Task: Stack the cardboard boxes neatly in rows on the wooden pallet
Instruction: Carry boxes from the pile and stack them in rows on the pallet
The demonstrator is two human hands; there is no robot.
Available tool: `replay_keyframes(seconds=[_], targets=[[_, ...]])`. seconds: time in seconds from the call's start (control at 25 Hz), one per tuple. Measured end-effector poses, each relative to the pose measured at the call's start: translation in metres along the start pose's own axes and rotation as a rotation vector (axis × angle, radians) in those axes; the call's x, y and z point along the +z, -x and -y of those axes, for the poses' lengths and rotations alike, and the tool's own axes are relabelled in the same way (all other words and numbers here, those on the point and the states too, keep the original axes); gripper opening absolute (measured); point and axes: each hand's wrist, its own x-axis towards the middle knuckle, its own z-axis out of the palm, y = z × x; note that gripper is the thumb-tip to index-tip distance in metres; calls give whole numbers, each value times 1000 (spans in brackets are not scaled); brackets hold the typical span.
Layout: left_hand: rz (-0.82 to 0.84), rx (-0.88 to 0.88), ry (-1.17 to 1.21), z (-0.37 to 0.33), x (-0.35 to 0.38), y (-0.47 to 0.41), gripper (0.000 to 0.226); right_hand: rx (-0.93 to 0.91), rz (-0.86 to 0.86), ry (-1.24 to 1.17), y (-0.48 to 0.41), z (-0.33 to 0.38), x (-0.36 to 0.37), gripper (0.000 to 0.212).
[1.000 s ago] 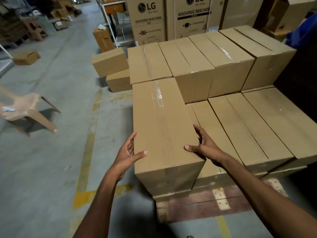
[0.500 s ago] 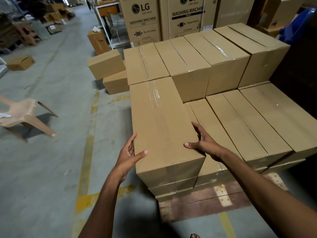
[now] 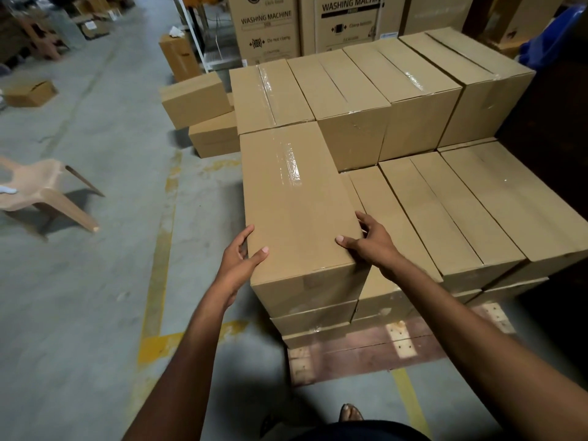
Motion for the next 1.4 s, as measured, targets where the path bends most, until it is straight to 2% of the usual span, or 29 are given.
replay_keyframes(seconds=[0.16, 0.36, 0.52, 0.68, 0.84, 1.04, 1.2, 1.4], targets=[[-39, -9, -20, -9, 6, 9, 67, 52, -20, 2, 2, 3, 3, 80], [9, -13, -30, -12, 2, 13, 68, 80, -105, 107, 13, 10, 9, 81], [27, 57, -19, -13, -28, 18, 65, -164, -410, 370, 58, 29, 44, 64], [29, 191, 60, -11, -81, 54, 56, -280, -484, 246, 120, 41, 120, 42], [38, 281, 130, 0, -150, 89, 51, -248, -386, 24, 159, 54, 204, 34], [-46, 221, 203, 34, -222, 116, 44, -201, -272, -199, 185, 78, 295, 32], [-117, 158, 238, 48, -261, 92, 42, -151, -176, -281, 171, 93, 357, 32], [-178, 183, 201, 44, -312, 23, 41, -151, -81, -282, 99, 117, 412, 32]])
